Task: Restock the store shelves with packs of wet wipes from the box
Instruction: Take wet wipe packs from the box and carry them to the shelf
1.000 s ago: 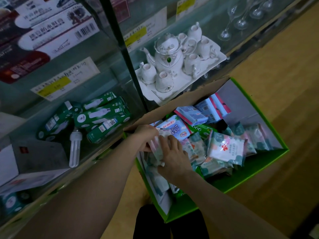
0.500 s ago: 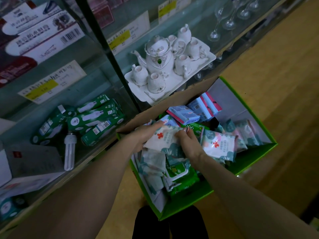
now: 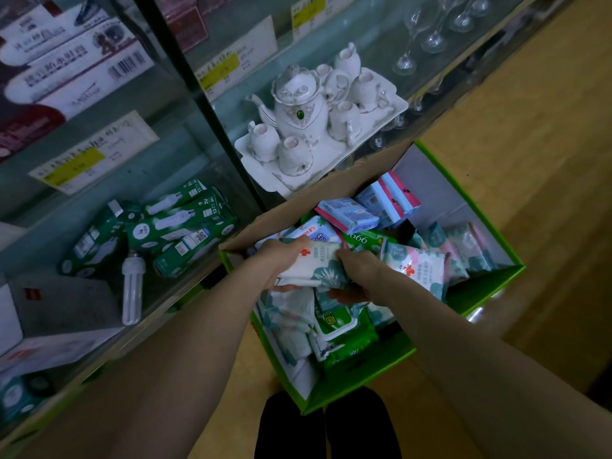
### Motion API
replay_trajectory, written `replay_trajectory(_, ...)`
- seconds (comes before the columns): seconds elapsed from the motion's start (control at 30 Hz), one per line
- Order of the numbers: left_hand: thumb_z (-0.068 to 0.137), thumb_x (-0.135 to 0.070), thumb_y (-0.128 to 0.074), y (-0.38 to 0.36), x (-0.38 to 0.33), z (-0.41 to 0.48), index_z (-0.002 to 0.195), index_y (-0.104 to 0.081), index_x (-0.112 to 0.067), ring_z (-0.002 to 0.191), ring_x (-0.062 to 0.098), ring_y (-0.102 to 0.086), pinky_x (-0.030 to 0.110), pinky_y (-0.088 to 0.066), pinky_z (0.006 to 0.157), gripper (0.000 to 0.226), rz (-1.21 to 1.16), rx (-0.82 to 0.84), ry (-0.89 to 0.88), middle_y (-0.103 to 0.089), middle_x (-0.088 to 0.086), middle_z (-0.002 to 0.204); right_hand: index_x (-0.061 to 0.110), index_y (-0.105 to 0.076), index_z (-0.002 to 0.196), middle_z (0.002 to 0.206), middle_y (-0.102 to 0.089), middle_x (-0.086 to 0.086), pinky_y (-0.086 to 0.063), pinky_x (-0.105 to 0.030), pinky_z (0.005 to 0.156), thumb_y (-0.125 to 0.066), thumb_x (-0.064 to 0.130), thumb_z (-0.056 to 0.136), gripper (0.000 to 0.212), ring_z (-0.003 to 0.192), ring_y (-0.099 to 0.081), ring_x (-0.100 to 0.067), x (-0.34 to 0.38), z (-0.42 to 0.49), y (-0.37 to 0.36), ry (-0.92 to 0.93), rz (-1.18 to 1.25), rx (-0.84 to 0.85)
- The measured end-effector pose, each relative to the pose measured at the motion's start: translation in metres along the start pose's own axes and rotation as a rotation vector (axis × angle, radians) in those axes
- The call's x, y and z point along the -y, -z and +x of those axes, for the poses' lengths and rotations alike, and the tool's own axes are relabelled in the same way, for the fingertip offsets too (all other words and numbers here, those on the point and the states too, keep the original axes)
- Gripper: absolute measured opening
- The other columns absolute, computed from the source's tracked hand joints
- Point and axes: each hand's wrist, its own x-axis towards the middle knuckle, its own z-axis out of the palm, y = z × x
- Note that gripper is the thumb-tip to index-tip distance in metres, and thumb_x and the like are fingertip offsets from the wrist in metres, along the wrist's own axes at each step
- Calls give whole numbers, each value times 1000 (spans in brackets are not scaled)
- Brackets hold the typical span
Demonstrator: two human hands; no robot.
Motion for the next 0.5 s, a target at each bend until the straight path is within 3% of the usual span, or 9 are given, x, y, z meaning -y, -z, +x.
replay_trajectory(0.07, 83, -63, -59, -1, -1, 1, 122, -57, -9, 89, 31, -64, 29, -48, 54, 67, -5, -1, 16, -64, 15, 110, -4, -43, 126, 75, -64, -21, -44, -20, 33, -31, 32, 105, 44, 36, -58, -18, 1, -3, 4, -12, -66, 10)
replay_trajectory(0.13, 76, -70, -59, -3, -3, 2, 128, -56, -13, 101, 35, -63, 31, -49, 61, 77, -14, 28, 24, -63, 14, 116, -9, -47, 121, 64, -59, -17, -37, -19, 32, -28, 22, 105, 39, 28, -51, -15, 3, -3, 9, 41, -90, -47)
replay_trajectory(0.27, 53, -76, -67, -6, -5, 17, 141, -44, -18, 107, 33, -59, 45, -58, 73, 107, -54, -11, 18, -53, 10, 131, 0, -52, 104, 76, -60, -16, -48, -26, 37, -35, 32, 103, 36, 37, -59, -21, 7, -5, 17, 122, 42, -107)
replay_trajectory(0.33, 69, -66, -67, -8, -13, -1, 136, -47, -12, 98, 30, -62, 45, -58, 74, 89, -50, -45, -37, -59, 11, 119, 8, -48, 97, 86, -62, -15, -54, -31, 50, -36, 44, 101, 39, 52, -65, -24, 10, -16, 16, 121, 13, -37)
replay_trajectory(0.4, 87, -54, -60, -11, -15, -5, 131, -45, -7, 77, 24, -57, 38, -53, 54, 66, 11, -66, -86, -57, 9, 103, 10, -47, 96, 87, -60, -13, -53, -31, 58, -35, 41, 101, 34, 61, -64, -23, 12, -26, 12, 135, -106, 32)
replay_trajectory(0.43, 93, -50, -55, -14, -15, -7, 127, -45, -8, 68, 21, -51, 33, -47, 48, 55, 50, -70, -83, -52, 8, 93, 11, -46, 94, 85, -58, -12, -50, -30, 57, -35, 34, 103, 27, 59, -61, -20, 11, -28, 9, 151, -146, 50)
replay_trajectory(0.5, 99, -47, -43, -15, -13, -11, 123, -44, -5, 64, 20, -45, 33, -47, 54, 48, 59, -57, -61, -45, 8, 81, 9, -45, 95, 78, -57, -12, -46, -25, 48, -36, 27, 103, 22, 50, -57, -16, 6, -27, 6, 157, -141, 38)
